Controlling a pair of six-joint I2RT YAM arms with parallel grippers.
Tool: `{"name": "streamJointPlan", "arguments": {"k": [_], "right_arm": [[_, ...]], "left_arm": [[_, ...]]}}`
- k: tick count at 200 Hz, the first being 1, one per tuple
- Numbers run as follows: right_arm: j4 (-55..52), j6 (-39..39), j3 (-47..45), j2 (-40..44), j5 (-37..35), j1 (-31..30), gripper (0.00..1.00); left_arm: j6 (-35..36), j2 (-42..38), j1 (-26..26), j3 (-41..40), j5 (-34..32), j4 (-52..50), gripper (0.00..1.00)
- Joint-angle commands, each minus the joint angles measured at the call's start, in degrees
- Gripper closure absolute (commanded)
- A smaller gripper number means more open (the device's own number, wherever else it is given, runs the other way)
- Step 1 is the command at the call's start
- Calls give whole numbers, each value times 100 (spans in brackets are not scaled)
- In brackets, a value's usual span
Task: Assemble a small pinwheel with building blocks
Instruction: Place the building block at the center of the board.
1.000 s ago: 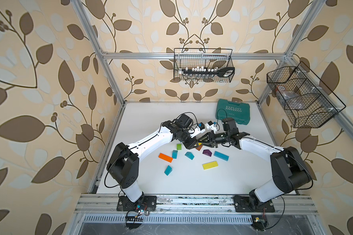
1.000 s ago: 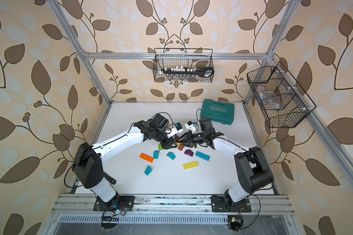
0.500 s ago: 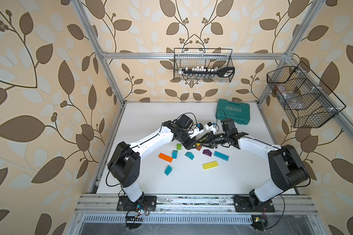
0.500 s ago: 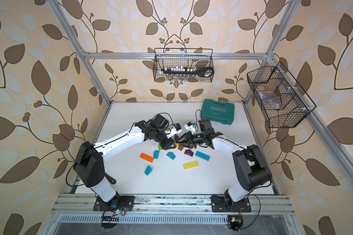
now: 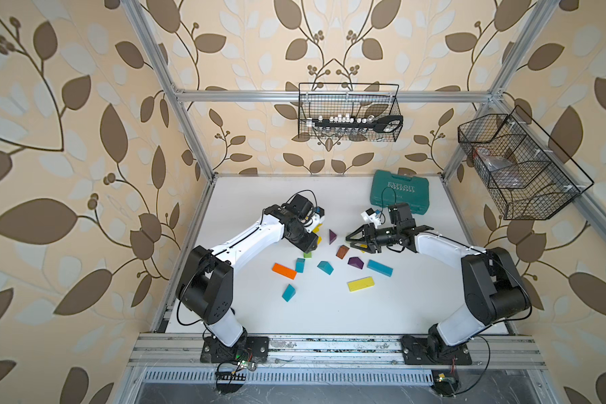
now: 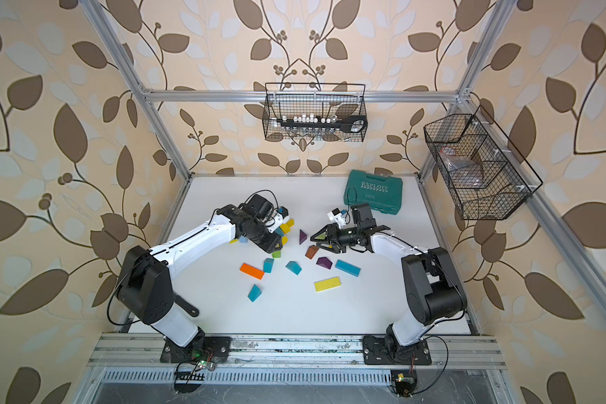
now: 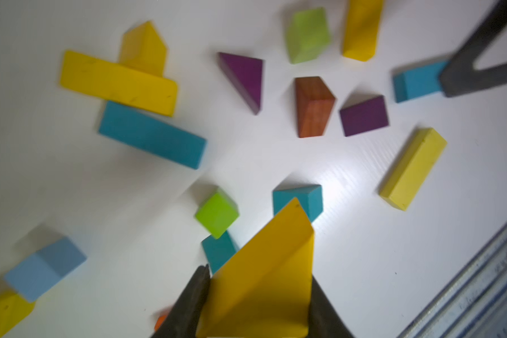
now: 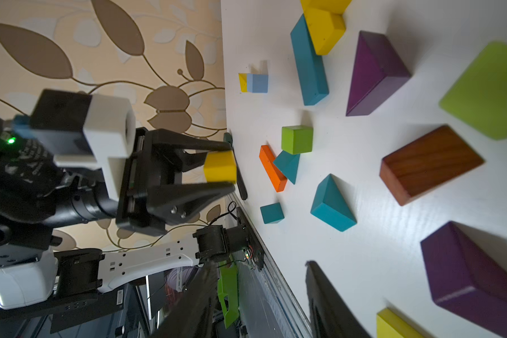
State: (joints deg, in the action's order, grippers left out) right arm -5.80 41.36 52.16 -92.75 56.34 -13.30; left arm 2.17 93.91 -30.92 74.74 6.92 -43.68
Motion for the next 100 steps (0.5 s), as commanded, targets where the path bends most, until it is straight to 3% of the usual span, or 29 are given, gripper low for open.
{"name": "streamJointPlan", "arguments": {"k": [1, 24, 45, 100], "right_arm": [[-367, -328, -104, 144, -187, 119, 50], [-378, -348, -157, 143, -222, 144, 50], [-387, -390, -181, 143, -221, 146, 49], [-513, -624, -283, 166, -233, 224, 49]], "left_arm": [[-1051, -35, 358, 416, -847, -426, 84], [-1947, 402, 559, 960, -1476, -776, 82], [-2545, 987, 809, 1602, -1445, -1167, 83], [-3299, 1875, 1322, 2321, -1611, -1270, 84]]}}
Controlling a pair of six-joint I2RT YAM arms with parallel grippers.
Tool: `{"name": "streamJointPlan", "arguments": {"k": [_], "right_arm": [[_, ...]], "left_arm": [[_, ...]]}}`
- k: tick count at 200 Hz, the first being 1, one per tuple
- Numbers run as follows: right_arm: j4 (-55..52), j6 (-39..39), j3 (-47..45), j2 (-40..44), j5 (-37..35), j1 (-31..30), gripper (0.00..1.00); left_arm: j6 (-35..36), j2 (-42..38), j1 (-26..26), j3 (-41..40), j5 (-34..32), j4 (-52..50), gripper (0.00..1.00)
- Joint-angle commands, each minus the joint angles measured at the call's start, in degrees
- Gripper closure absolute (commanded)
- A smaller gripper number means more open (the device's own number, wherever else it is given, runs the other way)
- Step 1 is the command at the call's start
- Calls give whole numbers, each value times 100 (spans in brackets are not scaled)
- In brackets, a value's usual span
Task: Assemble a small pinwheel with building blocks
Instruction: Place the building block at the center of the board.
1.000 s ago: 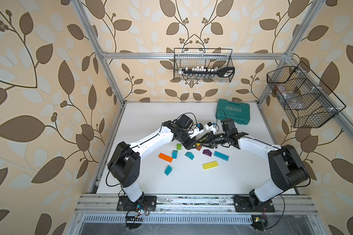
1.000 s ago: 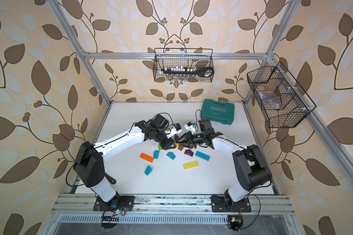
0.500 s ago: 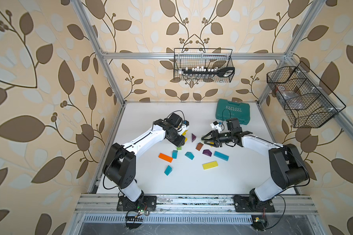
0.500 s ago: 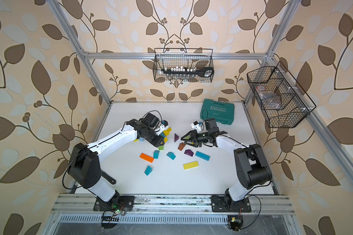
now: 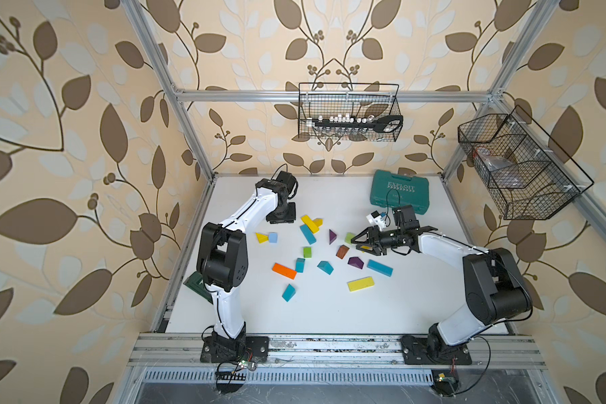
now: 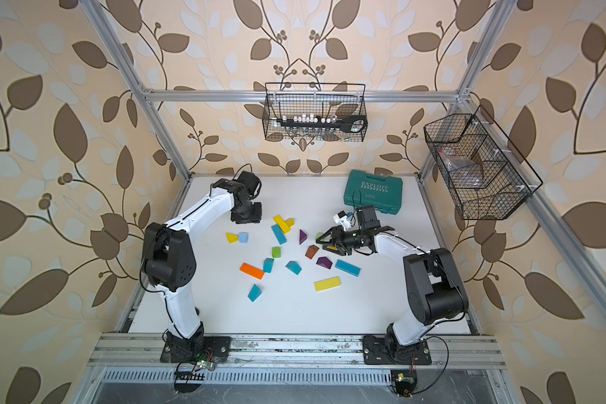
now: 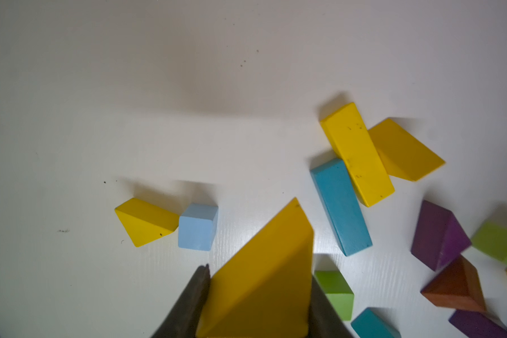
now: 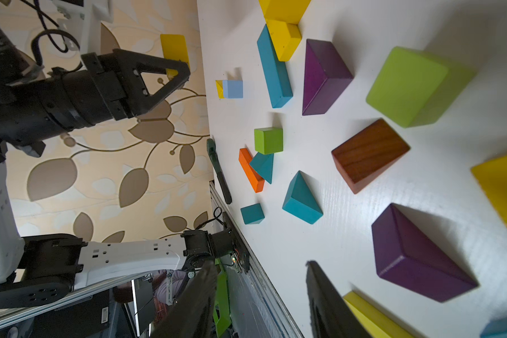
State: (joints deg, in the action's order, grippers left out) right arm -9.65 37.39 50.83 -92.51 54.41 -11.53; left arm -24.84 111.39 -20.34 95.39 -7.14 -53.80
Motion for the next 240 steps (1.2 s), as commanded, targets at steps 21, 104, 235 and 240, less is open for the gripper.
{"name": "streamJointPlan", "arguments": {"k": [21, 104, 235, 240], "right_arm": [[-121, -267, -175, 58, -27, 60, 49], [-13, -293, -182, -127, 65, 71, 49], [-27, -289, -180, -94, 87, 79, 49], [-23, -285, -181, -90, 87, 75, 49]], "left_arm": [[-727, 351, 422, 423, -156, -204, 84], [-1514, 1584, 566, 1700, -129, -596, 81], [-1699, 2112, 601, 1519, 464, -368, 70], [-1700, 2119, 601, 1509, 467, -376, 70]]}}
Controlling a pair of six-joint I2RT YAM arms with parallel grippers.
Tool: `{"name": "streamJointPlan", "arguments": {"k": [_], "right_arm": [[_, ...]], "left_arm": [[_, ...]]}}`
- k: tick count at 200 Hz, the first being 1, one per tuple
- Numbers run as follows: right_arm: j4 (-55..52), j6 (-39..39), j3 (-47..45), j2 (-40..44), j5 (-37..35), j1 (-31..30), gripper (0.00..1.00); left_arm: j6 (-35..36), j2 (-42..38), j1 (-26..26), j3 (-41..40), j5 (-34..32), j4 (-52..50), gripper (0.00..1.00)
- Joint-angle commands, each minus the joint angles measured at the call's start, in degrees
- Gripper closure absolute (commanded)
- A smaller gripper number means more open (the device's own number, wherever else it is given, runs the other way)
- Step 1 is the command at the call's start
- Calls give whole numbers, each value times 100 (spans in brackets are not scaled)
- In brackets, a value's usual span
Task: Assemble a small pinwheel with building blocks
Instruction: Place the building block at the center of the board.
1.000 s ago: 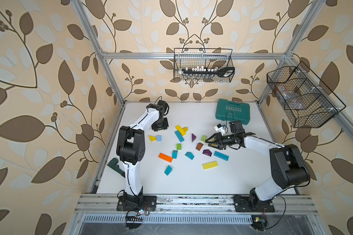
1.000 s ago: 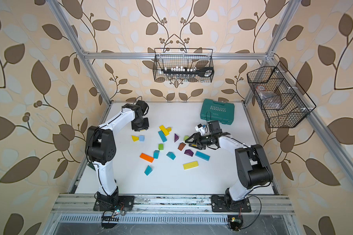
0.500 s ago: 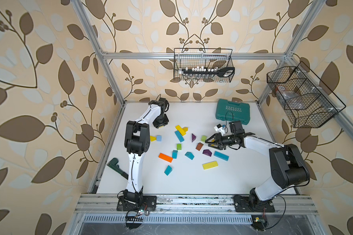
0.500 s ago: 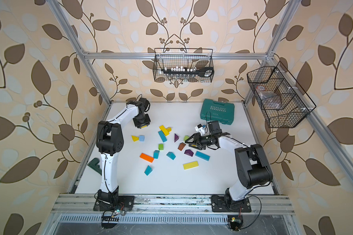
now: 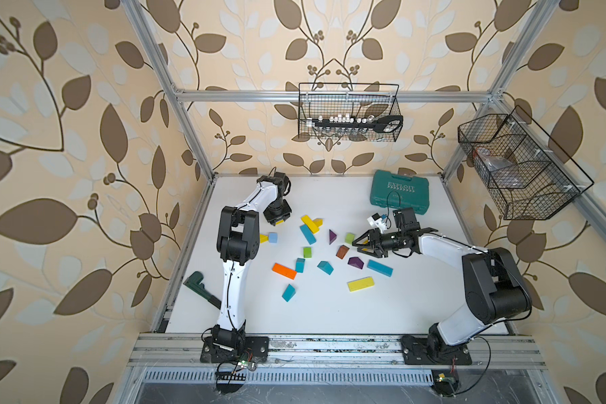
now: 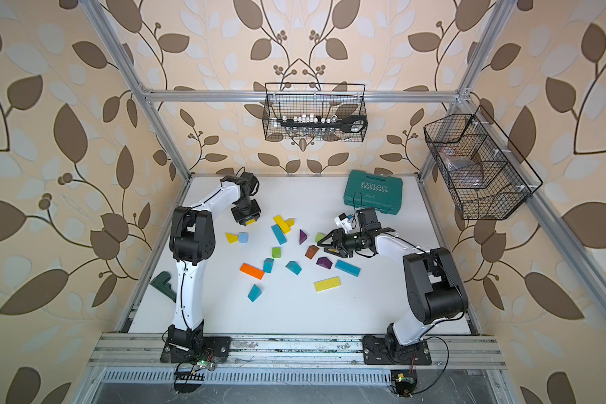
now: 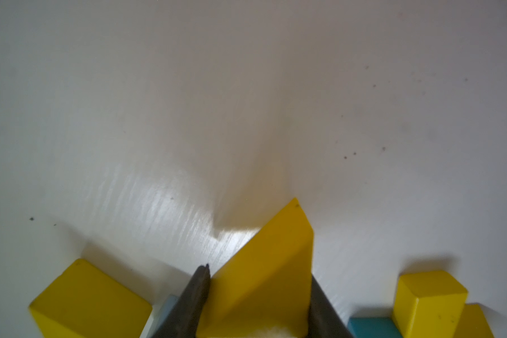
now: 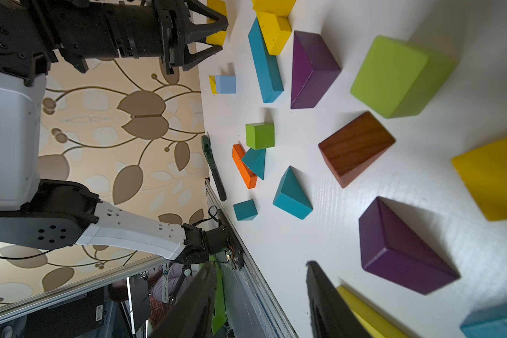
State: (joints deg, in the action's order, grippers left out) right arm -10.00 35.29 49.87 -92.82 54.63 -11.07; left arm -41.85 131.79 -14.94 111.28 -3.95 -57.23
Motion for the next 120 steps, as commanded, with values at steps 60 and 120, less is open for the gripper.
{"name": "streamJointPlan", "arguments": {"k": [60, 120], "right_arm": [[6, -74, -89, -70, 90, 31, 49], [-2, -67, -93, -70, 81, 27, 49]], "left_arm": [[81, 105, 79, -143, 117, -16, 50], [371, -186, 105, 137, 30, -261, 36]]}}
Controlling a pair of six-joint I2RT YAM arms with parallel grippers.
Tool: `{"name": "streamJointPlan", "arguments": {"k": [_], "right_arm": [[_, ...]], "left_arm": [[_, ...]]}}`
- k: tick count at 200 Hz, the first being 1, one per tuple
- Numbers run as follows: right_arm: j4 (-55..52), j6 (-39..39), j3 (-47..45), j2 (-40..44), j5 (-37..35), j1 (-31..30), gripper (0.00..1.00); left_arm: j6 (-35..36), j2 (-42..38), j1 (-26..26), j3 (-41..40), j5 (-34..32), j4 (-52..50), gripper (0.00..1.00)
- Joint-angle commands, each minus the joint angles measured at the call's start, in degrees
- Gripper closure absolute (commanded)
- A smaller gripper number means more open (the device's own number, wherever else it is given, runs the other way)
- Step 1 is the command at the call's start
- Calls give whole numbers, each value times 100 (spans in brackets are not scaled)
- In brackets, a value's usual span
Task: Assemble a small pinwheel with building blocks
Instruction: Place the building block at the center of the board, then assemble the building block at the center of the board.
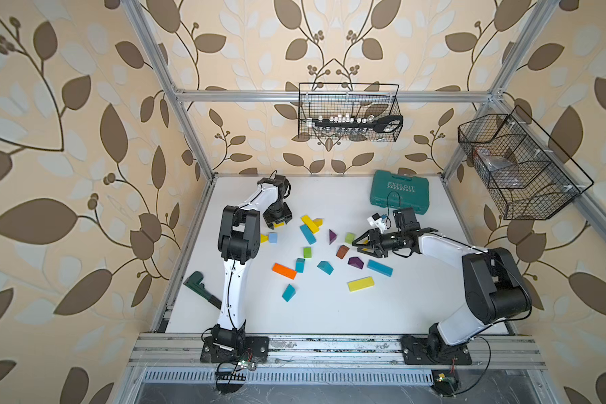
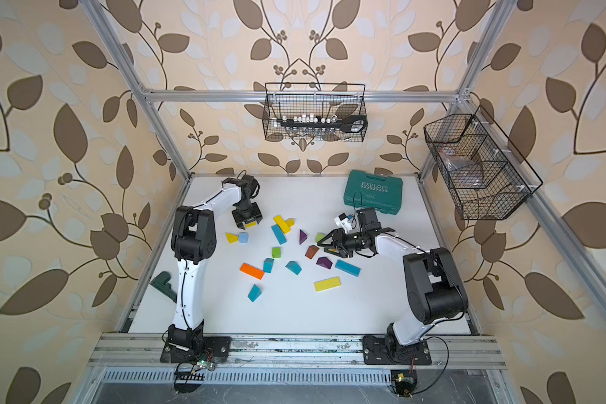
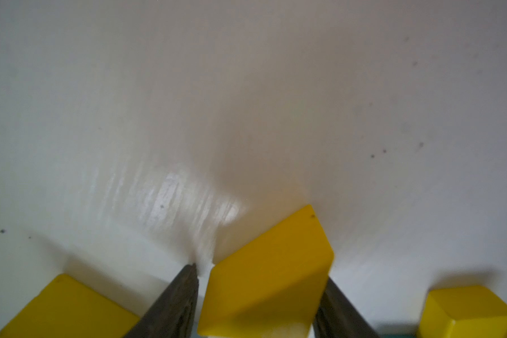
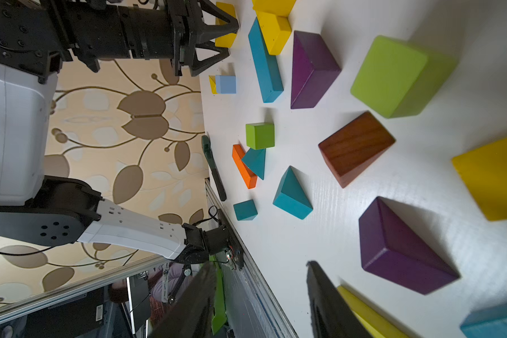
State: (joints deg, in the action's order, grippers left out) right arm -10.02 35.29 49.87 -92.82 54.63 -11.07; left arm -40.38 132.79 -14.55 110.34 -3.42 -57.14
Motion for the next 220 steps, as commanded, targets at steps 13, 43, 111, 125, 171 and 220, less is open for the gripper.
{"name": "streamJointPlan", "arguments": {"k": [13, 43, 111, 125, 171, 220], "right_arm": [[6, -66, -108, -57, 85, 32, 49], [8, -57, -133, -26, 84, 27, 49], [-9, -40, -152, -8, 58, 33, 49], [-13, -40, -154, -3, 56, 34, 49], [-35, -66, -171, -32, 49, 30, 49], [-42, -75, -179, -61, 39, 25, 49]], "left_arm": [[486, -307, 66, 389, -31, -370, 33], [1552, -77, 75, 1043, 161, -652, 32], [2748, 523, 145, 1730, 576, -912, 43], [2764, 562, 163, 1732, 596, -911, 43], [2832, 669, 189, 1719, 459, -882, 48], [2641, 679, 223, 1545, 447, -904, 61]]}}
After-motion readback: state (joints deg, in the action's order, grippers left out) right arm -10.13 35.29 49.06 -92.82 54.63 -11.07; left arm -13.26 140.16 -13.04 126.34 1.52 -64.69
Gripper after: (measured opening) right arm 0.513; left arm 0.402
